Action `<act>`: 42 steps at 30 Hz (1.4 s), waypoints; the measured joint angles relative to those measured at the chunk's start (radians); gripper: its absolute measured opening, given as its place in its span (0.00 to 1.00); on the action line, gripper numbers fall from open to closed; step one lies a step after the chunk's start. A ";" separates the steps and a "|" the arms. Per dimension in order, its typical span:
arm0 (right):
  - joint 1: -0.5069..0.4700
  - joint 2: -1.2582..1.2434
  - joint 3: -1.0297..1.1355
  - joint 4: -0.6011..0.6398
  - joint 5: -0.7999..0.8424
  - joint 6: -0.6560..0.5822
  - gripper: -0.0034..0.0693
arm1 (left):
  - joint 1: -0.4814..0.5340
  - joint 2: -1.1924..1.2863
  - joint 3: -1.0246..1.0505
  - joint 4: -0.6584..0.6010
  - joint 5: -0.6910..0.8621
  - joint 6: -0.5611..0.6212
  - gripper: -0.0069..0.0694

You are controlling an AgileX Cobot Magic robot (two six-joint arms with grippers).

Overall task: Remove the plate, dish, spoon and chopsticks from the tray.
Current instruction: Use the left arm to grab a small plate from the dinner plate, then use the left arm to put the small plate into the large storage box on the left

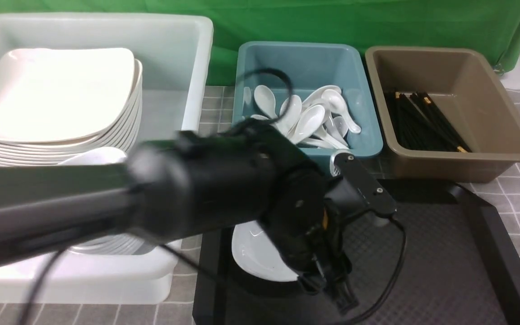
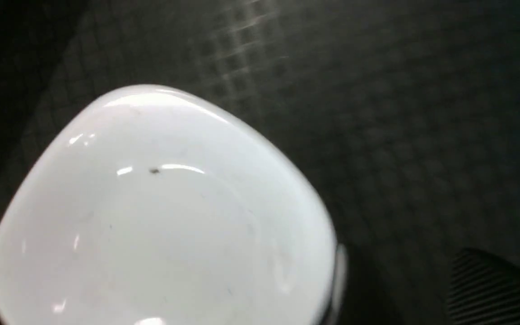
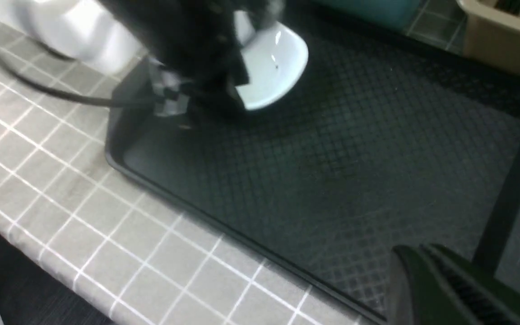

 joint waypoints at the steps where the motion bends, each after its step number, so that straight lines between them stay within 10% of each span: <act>1: 0.000 -0.003 0.000 0.002 0.007 0.000 0.08 | 0.008 0.029 -0.016 0.000 -0.001 -0.012 0.58; 9: 0.000 -0.004 0.001 0.034 0.055 -0.028 0.09 | 0.057 0.165 -0.066 0.023 -0.030 -0.055 0.68; 15: 0.000 -0.004 0.001 0.041 0.070 -0.053 0.10 | 0.056 0.178 -0.074 0.067 -0.043 -0.082 0.39; 27: 0.000 -0.004 0.001 0.041 0.059 -0.061 0.12 | -0.031 -0.014 -0.078 0.020 0.090 -0.080 0.14; 37: 0.000 -0.004 0.001 0.041 -0.055 -0.041 0.12 | -0.087 -0.379 -0.063 0.136 0.215 -0.120 0.13; 42: 0.000 0.000 0.001 0.041 -0.115 -0.031 0.12 | 0.045 -0.539 0.073 0.334 0.267 -0.198 0.13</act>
